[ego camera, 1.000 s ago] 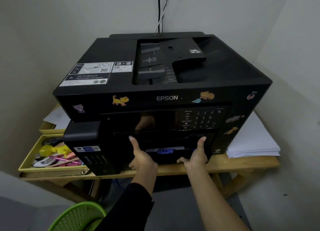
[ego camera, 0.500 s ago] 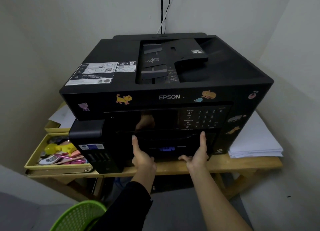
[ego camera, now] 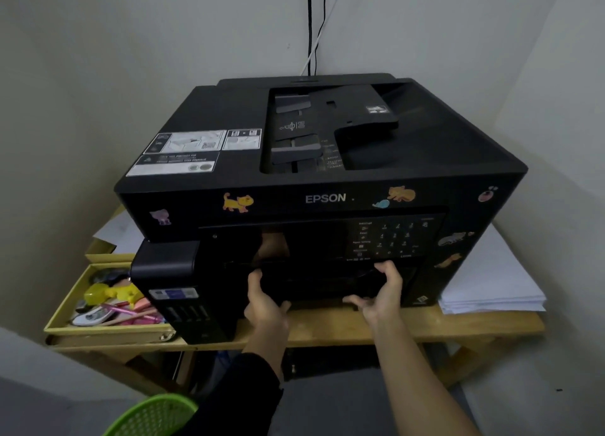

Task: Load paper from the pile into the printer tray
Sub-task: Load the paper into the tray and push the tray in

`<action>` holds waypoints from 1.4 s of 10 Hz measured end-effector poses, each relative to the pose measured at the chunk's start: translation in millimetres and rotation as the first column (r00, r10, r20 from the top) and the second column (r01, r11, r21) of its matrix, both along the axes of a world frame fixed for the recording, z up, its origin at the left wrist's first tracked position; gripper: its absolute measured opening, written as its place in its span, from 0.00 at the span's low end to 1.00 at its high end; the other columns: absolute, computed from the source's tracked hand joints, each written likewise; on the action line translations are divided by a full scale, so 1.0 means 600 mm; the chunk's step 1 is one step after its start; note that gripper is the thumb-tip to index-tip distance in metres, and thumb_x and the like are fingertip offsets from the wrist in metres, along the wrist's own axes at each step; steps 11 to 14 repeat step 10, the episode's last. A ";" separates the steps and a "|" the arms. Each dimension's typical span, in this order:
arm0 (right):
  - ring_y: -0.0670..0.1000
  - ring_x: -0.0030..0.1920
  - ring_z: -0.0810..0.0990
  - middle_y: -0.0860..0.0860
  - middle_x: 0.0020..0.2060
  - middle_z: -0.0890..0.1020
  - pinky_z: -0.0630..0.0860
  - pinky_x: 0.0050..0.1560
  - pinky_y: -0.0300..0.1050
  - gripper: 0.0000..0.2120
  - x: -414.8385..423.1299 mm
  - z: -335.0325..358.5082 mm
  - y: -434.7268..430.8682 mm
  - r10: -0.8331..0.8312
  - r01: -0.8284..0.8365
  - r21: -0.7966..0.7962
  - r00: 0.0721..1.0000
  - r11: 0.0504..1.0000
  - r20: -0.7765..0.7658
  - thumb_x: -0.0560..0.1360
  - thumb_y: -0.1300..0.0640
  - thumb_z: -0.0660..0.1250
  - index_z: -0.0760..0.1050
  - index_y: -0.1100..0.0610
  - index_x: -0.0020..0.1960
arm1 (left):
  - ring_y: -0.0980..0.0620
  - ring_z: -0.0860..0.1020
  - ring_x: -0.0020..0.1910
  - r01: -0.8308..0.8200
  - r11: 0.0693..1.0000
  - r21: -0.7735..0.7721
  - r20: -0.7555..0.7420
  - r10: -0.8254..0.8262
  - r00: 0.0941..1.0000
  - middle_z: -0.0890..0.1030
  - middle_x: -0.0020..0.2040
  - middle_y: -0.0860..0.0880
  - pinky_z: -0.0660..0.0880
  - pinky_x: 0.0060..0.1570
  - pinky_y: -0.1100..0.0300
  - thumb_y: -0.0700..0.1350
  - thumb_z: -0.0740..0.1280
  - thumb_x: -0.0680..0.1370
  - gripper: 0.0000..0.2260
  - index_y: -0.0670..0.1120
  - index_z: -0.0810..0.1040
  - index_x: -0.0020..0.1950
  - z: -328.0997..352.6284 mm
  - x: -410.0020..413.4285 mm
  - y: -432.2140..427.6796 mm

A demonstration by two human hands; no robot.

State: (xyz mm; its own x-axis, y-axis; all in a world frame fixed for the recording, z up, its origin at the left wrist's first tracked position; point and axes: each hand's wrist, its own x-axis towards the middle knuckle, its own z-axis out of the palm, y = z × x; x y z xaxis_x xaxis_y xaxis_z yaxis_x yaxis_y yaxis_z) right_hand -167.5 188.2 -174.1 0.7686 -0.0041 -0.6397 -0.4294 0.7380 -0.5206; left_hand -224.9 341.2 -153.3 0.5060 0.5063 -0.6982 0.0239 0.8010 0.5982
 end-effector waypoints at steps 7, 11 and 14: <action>0.62 0.64 0.71 0.55 0.65 0.73 0.67 0.67 0.62 0.37 -0.031 0.028 -0.041 0.285 -0.268 -0.296 0.959 0.917 0.012 0.67 0.45 0.71 0.63 0.52 0.72 | 0.41 0.65 0.71 0.370 0.892 0.260 -0.329 -0.278 0.902 0.64 0.74 0.43 0.60 0.72 0.48 0.72 0.54 0.72 0.42 0.46 0.56 0.78 -0.005 -0.018 0.004; 0.60 0.66 0.70 0.61 0.67 0.70 0.71 0.62 0.53 0.28 -0.088 0.081 -0.043 0.498 -0.227 -0.972 0.851 0.067 -0.165 0.80 0.44 0.55 0.62 0.61 0.72 | 0.41 0.46 0.78 0.869 -0.026 0.495 -0.850 -0.222 0.478 0.47 0.79 0.41 0.51 0.76 0.48 0.65 0.47 0.79 0.38 0.39 0.45 0.78 0.036 -0.065 -0.094; 0.60 0.66 0.70 0.61 0.67 0.70 0.71 0.62 0.53 0.28 -0.088 0.081 -0.043 0.498 -0.227 -0.972 0.851 0.067 -0.165 0.80 0.44 0.55 0.62 0.61 0.72 | 0.41 0.46 0.78 0.869 -0.026 0.495 -0.850 -0.222 0.478 0.47 0.79 0.41 0.51 0.76 0.48 0.65 0.47 0.79 0.38 0.39 0.45 0.78 0.036 -0.065 -0.094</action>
